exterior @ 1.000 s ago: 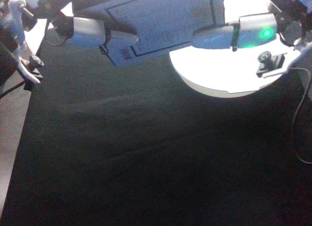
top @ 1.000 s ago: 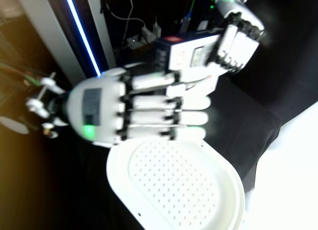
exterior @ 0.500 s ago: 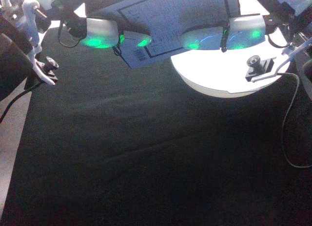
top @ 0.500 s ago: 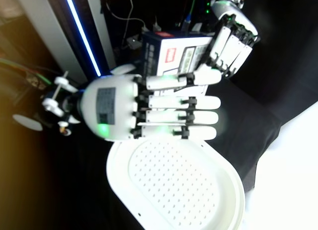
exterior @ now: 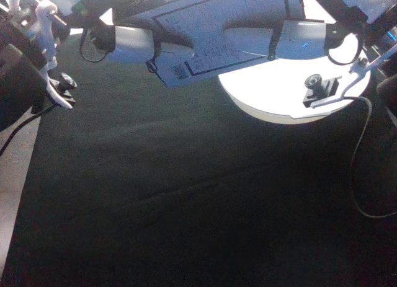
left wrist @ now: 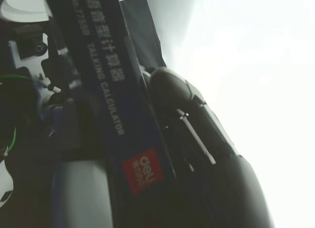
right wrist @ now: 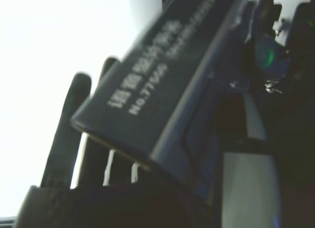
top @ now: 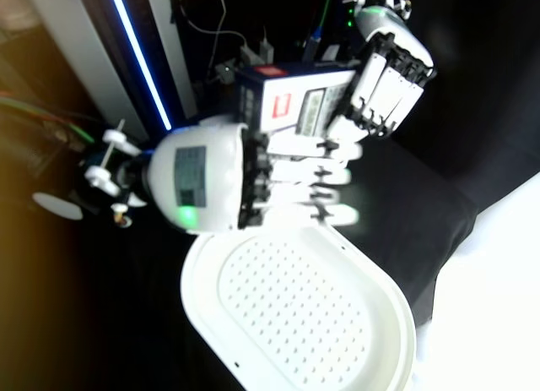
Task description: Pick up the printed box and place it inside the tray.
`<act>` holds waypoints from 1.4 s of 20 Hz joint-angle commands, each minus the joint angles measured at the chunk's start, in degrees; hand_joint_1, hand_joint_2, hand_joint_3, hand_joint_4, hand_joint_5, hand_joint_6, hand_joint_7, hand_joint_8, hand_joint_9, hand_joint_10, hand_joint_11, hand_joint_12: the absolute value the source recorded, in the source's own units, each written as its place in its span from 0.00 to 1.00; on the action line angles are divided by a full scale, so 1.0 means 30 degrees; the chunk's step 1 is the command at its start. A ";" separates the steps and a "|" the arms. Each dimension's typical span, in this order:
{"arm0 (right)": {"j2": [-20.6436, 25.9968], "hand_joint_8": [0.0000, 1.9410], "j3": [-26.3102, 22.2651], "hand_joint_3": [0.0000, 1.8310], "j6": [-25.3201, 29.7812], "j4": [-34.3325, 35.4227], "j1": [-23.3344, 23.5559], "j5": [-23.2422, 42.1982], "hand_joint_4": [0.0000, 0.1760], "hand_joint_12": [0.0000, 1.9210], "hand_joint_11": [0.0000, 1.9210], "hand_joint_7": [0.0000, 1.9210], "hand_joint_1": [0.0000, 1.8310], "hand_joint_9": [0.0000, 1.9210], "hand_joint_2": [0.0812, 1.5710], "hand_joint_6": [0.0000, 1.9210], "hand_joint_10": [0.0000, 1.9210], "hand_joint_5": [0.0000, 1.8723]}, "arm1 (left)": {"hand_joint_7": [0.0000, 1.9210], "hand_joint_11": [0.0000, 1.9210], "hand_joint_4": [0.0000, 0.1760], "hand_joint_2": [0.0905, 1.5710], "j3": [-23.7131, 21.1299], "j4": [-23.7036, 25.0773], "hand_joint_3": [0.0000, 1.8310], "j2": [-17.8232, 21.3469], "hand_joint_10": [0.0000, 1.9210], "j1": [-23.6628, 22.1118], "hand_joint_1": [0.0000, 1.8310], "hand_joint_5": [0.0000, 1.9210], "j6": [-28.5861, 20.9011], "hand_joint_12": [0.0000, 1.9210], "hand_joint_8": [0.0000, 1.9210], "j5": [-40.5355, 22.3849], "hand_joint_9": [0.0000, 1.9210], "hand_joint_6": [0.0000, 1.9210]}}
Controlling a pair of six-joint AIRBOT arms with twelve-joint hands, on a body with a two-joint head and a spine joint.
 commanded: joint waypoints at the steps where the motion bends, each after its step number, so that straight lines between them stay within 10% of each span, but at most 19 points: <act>1: 0.0114 0.44 0.0085 0.00 -0.0213 0.0344 0.0258 0.2026 0.00 0.85 0.57 0.62 0.63 0.61 0.70 0.53 0.67 0.51 | 0.67 0.66 0.00 0.63 0.0027 -0.0153 0.00 0.0003 0.25 -0.0282 0.71 0.58 -0.0318 0.61 0.34 -0.2433 0.77 0.29; 4: 0.0089 0.48 0.0083 0.00 -0.0213 0.0344 0.0258 0.2030 0.00 0.86 0.56 0.60 0.63 0.61 0.70 0.53 0.68 0.51 | 0.65 0.67 0.00 0.64 0.0065 -0.0153 0.00 -0.0026 0.26 -0.0276 0.71 0.58 -0.0318 0.61 0.40 -0.2397 0.77 0.29; 8: 0.0089 0.47 0.0070 0.00 -0.0213 0.0290 0.0258 0.2039 0.00 0.85 0.58 0.63 0.63 0.64 0.69 0.50 0.67 0.53 | 0.54 0.58 0.00 0.70 0.0073 -0.0096 0.00 -0.0045 0.18 -0.0207 0.67 0.46 -0.0316 0.43 0.52 -0.2326 0.63 0.54; 9: 0.0089 0.47 0.0070 0.00 -0.0213 0.0277 0.0258 0.2041 0.00 0.84 0.59 0.63 0.64 0.64 0.68 0.49 0.66 0.54 | 0.32 0.36 0.00 0.71 0.0061 0.0032 0.00 -0.0041 0.07 -0.0209 0.47 0.31 -0.0320 0.39 0.23 -0.2399 0.42 0.28; 11: 0.0093 0.47 0.0060 0.00 -0.0213 0.0277 0.0258 0.2043 0.00 0.84 0.60 0.64 0.64 0.65 0.68 0.49 0.66 0.54 | 0.08 0.04 0.07 0.61 0.0067 0.0095 0.00 -0.0030 0.00 -0.0213 0.17 0.08 -0.0327 0.34 0.01 -0.2393 0.13 0.02; 13: 0.0093 0.48 0.0052 0.00 -0.0213 0.0277 0.0258 0.2049 0.00 0.84 0.61 0.64 0.64 0.66 0.68 0.49 0.68 0.54 | 0.00 0.00 0.83 0.59 0.0073 0.0105 0.00 0.0014 0.00 -0.0207 0.06 0.01 -0.0360 0.08 0.00 -0.2395 0.01 0.00; 14: 0.0093 0.47 0.0043 0.00 -0.0213 0.0275 0.0258 0.2051 0.00 0.84 0.60 0.64 0.64 0.66 0.68 0.49 0.67 0.54 | 0.00 0.00 0.97 0.59 0.0069 0.0105 0.00 0.0033 0.00 -0.0207 0.04 0.00 -0.0392 0.02 0.00 -0.2418 0.00 0.00; 22: 0.1506 0.57 0.0073 0.00 -0.0215 -0.0540 0.0258 0.2020 0.00 0.94 0.61 0.64 0.64 0.66 0.69 0.50 0.78 0.53 | 0.00 0.00 1.00 0.55 -0.0243 -0.0285 0.00 0.1326 0.00 0.0603 0.08 0.00 -0.1557 0.00 0.00 -0.3551 0.00 0.00; 23: 0.1779 0.59 0.0073 0.00 -0.0215 -0.0538 0.0258 0.2018 0.00 0.95 0.61 0.63 0.64 0.66 0.69 0.51 0.79 0.53 | 0.00 0.00 0.77 0.55 -0.0416 -0.0358 0.00 0.1664 0.00 0.0711 0.04 0.00 -0.1557 0.00 0.00 -0.3747 0.00 0.00; 28: 0.3099 0.55 0.0245 0.00 -0.0232 -0.0535 0.0256 0.2003 0.00 0.94 0.60 0.64 0.63 0.67 0.70 0.54 0.76 0.51 | 0.00 0.00 0.84 0.57 -0.1599 -0.0491 0.00 0.3398 0.00 0.1783 0.04 0.00 -0.1525 0.00 0.00 -0.4920 0.00 0.00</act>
